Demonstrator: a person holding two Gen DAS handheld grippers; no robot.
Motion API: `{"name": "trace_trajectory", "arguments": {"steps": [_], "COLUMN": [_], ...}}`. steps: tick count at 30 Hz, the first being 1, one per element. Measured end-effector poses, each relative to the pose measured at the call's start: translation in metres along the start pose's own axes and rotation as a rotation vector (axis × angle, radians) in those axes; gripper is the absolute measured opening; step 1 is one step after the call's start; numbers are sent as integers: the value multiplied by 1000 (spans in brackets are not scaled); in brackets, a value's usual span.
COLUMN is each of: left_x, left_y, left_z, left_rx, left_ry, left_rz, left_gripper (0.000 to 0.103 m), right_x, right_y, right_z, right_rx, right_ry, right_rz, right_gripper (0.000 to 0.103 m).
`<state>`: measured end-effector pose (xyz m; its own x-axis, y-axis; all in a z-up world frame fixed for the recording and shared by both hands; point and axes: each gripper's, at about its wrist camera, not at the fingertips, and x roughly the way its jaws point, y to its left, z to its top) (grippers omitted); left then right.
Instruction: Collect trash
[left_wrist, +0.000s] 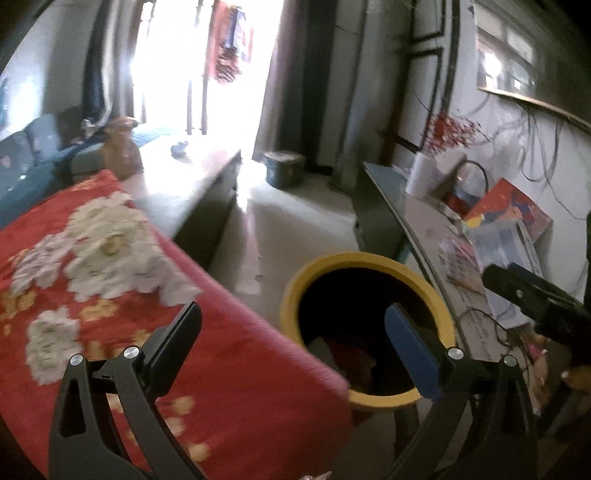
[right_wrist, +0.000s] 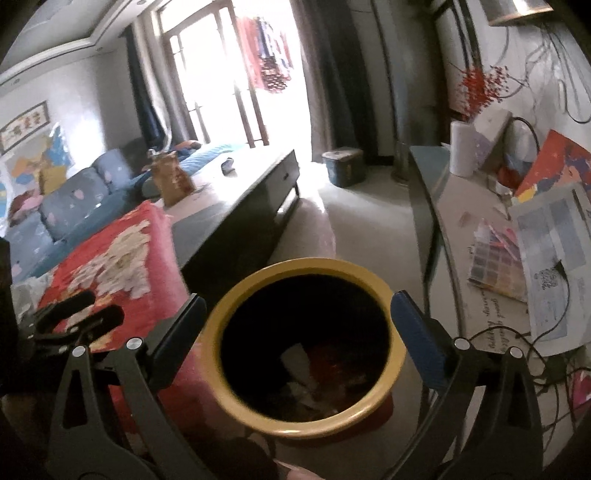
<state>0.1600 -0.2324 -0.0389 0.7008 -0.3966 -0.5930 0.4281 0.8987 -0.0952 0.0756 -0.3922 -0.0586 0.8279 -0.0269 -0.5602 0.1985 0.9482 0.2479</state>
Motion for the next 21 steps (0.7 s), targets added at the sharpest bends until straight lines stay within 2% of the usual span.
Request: {"name": "trace_trajectory", "arguments": {"steps": [7, 13, 16, 21], "left_x": [-42, -79, -97, -128], "left_y": [37, 60, 69, 79], "left_z": [-12, -29, -37, -48], "left_rx": [-61, -89, -96, -98], "left_ry": [-65, -117, -136, -192], "left_rz": [80, 158, 207, 252], "left_gripper": [96, 96, 96, 96], "right_x": [-14, -28, -37, -56], "right_y": [43, 87, 106, 136], "right_z": [-6, -13, -18, -28], "right_rx": [-67, -165, -196, -234], "right_ry": [-19, -70, -118, -250], "right_rz": [46, 90, 110, 119], "right_gripper": [92, 92, 92, 92]}}
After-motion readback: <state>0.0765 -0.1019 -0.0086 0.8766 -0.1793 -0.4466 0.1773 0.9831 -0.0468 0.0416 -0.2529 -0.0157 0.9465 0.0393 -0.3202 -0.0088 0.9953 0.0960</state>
